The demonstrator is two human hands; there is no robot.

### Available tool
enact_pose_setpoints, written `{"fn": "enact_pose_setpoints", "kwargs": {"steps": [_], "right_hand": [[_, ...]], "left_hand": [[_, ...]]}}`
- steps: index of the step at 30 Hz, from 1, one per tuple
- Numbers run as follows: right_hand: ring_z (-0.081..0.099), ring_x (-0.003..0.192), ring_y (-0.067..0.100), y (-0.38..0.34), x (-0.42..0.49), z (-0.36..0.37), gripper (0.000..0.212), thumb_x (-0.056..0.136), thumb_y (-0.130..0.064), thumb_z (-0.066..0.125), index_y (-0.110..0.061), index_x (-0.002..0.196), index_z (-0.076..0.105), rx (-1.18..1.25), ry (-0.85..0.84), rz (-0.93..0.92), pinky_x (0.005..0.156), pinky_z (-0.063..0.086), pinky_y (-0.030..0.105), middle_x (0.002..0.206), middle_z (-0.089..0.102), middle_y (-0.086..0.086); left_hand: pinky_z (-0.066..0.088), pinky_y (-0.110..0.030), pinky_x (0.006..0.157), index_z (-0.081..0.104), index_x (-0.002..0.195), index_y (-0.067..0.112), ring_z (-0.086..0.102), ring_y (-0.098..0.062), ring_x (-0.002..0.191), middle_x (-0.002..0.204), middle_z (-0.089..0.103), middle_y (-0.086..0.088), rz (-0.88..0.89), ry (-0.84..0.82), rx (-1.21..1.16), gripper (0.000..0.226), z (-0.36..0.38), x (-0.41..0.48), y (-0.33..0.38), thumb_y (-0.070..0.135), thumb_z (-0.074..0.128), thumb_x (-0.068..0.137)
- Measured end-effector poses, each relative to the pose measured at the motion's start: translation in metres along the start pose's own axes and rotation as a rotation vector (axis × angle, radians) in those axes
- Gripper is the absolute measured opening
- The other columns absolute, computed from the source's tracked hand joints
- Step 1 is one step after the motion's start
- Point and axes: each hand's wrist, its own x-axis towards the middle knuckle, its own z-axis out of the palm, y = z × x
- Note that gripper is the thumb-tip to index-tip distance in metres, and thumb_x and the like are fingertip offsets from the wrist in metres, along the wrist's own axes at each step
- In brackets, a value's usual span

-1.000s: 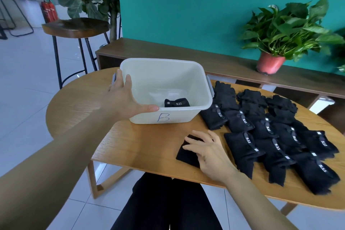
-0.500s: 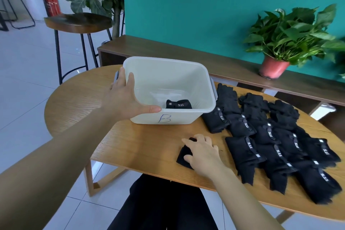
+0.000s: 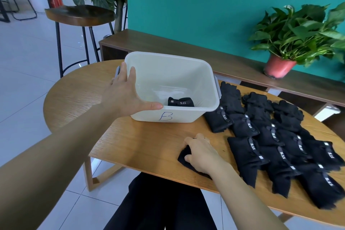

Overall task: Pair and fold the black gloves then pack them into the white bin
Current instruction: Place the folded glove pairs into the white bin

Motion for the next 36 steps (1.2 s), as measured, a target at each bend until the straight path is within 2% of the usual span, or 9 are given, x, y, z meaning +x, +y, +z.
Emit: {"fn": "enact_pose_setpoints", "kwargs": {"steps": [4, 16, 20, 25, 31, 36], "right_hand": [[0.033, 0.121, 0.026, 0.000, 0.001, -0.001, 0.027, 0.097, -0.016, 0.057, -0.020, 0.123, 0.054, 0.021, -0.001, 0.013, 0.095, 0.046, 0.040, 0.124, 0.035, 0.007], [0.037, 0.116, 0.023, 0.009, -0.012, 0.002, 0.021, 0.098, -0.013, 0.053, -0.018, 0.117, 0.058, 0.043, 0.077, -0.026, 0.089, 0.049, 0.037, 0.123, 0.037, 0.005], [0.040, 0.106, 0.019, 0.022, -0.025, -0.012, 0.018, 0.098, -0.013, 0.052, -0.020, 0.114, 0.058, 0.089, 0.155, -0.032, 0.084, 0.046, 0.031, 0.118, 0.035, 0.002], [0.039, 0.104, 0.014, 0.035, -0.043, -0.065, 0.013, 0.098, -0.020, 0.055, -0.022, 0.110, 0.059, 0.087, 0.321, -0.073, 0.085, 0.045, 0.029, 0.113, 0.037, -0.002], [0.043, 0.104, 0.020, 0.009, -0.039, -0.157, 0.013, 0.095, -0.018, 0.061, -0.018, 0.107, 0.063, -0.027, 0.512, -0.258, 0.088, 0.043, 0.033, 0.112, 0.040, 0.002], [0.041, 0.107, 0.021, -0.033, 0.011, -0.193, 0.015, 0.096, -0.018, 0.059, -0.017, 0.111, 0.061, -0.198, 0.504, -0.458, 0.090, 0.044, 0.042, 0.117, 0.041, 0.004]], "left_hand": [[0.017, -0.049, 0.119, -0.006, 0.156, 0.018, -0.005, -0.026, 0.152, 0.163, -0.019, -0.005, -0.004, 0.001, -0.005, 0.151, 0.000, -0.001, 0.000, 0.098, 0.047, 0.040], [0.014, -0.048, 0.120, -0.008, 0.156, 0.019, -0.008, -0.023, 0.152, 0.163, -0.021, -0.005, -0.009, -0.015, -0.019, 0.150, -0.002, -0.004, 0.003, 0.097, 0.049, 0.042], [0.017, -0.049, 0.119, -0.010, 0.156, 0.021, -0.007, -0.025, 0.152, 0.162, -0.022, -0.004, -0.007, -0.027, -0.008, 0.151, -0.003, -0.003, 0.002, 0.099, 0.047, 0.040], [0.018, -0.051, 0.118, -0.012, 0.155, 0.022, -0.008, -0.027, 0.152, 0.162, -0.023, -0.004, 0.000, -0.035, -0.007, 0.151, -0.004, -0.003, 0.002, 0.098, 0.044, 0.038], [0.024, -0.052, 0.117, -0.011, 0.155, 0.023, 0.000, -0.030, 0.152, 0.163, -0.021, -0.004, 0.033, -0.016, -0.023, 0.151, -0.002, 0.001, -0.003, 0.100, 0.043, 0.037], [0.030, -0.049, 0.115, -0.009, 0.155, 0.024, 0.009, -0.030, 0.151, 0.163, -0.019, -0.002, 0.065, -0.002, -0.043, 0.154, 0.000, 0.008, -0.010, 0.103, 0.041, 0.034]]}}
